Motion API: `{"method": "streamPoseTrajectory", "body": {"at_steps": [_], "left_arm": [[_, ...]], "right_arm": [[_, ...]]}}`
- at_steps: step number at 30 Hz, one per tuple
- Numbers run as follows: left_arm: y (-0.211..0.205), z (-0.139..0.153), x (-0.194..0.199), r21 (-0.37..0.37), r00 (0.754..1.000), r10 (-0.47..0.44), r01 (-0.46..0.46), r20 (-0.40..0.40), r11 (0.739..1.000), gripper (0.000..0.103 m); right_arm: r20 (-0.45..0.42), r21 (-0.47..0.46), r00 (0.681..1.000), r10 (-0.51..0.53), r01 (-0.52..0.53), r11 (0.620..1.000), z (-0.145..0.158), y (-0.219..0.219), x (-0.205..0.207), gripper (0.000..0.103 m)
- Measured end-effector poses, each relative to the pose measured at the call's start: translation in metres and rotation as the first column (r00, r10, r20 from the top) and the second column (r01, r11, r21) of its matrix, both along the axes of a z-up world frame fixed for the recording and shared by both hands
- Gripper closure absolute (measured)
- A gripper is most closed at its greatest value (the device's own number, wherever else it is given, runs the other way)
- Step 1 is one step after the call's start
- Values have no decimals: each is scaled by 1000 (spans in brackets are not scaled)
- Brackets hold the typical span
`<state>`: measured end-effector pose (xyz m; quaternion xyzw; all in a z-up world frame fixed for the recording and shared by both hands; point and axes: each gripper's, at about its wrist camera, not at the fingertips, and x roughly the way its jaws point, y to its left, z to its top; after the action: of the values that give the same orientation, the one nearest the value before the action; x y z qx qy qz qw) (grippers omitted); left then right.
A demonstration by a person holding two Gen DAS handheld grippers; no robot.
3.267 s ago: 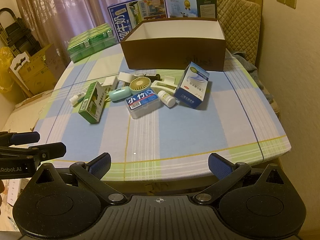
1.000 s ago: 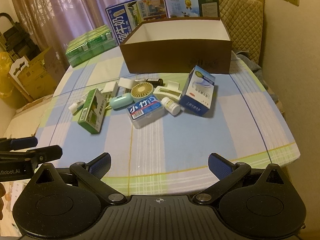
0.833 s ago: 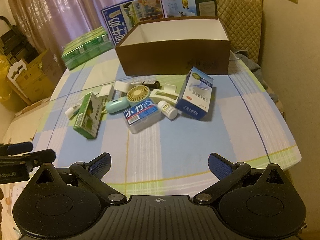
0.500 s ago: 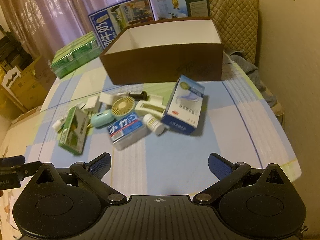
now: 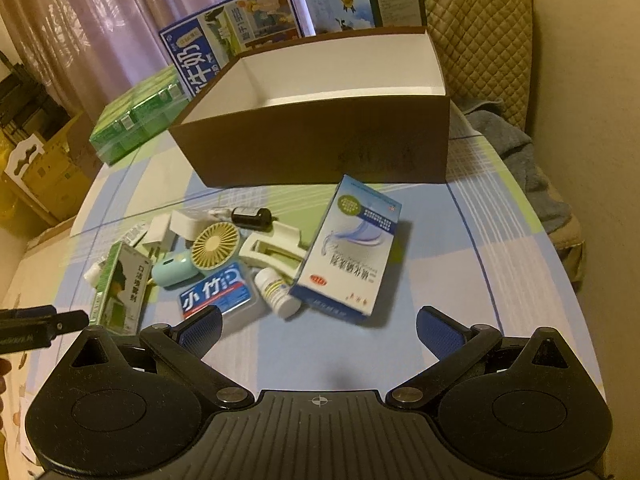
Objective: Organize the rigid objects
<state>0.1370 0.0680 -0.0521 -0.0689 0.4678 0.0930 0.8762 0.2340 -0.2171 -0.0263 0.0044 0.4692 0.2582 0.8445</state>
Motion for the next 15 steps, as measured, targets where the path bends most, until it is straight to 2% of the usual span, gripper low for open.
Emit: {"method": "streamPoseTrajectory", "body": {"at_steps": [8, 10, 15], "left_arm": [[9, -20, 35, 16, 998, 32, -31, -56, 999, 40], [11, -25, 42, 16, 996, 39, -38, -75, 999, 50], [12, -35, 60, 21, 993, 47, -45, -104, 999, 54]], "right_arm": [[-22, -18, 999, 25, -25, 1000, -10, -6, 39, 2], [-30, -23, 999, 33, -34, 999, -13, -7, 47, 2], [-45, -30, 997, 63, -64, 997, -17, -7, 61, 2]]}}
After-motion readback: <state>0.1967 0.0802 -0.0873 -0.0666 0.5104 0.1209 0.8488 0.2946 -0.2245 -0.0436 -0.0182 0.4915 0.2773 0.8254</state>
